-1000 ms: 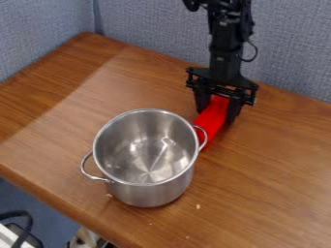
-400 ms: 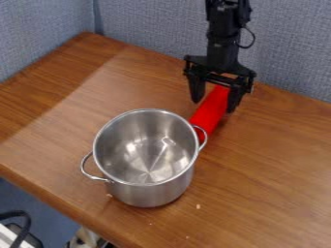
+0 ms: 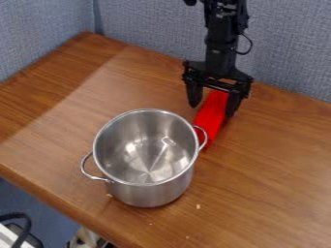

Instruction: Put the red object in the metal pot

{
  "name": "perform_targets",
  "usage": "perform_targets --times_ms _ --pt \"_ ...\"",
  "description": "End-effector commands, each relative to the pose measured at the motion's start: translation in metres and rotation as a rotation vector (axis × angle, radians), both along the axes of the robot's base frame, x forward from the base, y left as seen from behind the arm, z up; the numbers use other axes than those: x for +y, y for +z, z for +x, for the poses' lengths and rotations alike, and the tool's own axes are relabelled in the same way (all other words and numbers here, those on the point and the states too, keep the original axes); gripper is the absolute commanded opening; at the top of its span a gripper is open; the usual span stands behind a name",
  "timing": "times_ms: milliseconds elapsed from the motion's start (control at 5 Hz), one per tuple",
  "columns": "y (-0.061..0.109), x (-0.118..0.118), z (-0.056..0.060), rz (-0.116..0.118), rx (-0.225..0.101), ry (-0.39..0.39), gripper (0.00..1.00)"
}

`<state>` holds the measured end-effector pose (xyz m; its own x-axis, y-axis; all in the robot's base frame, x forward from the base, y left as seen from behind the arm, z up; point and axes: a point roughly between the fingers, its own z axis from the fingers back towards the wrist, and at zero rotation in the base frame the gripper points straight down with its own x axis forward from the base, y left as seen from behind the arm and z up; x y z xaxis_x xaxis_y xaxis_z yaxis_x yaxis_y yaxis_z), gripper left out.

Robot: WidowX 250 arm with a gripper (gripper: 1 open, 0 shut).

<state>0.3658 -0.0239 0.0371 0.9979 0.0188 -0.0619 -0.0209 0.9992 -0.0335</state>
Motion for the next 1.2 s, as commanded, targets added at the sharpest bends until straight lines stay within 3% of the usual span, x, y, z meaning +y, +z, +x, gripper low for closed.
perform_targets --times_ms 0,1000 --pt "0.013 0.004 0.010 -0.005 -0.057 0.011 0.00" --pt "0.036 0.004 0.007 0.029 -0.065 0.010 0.00"
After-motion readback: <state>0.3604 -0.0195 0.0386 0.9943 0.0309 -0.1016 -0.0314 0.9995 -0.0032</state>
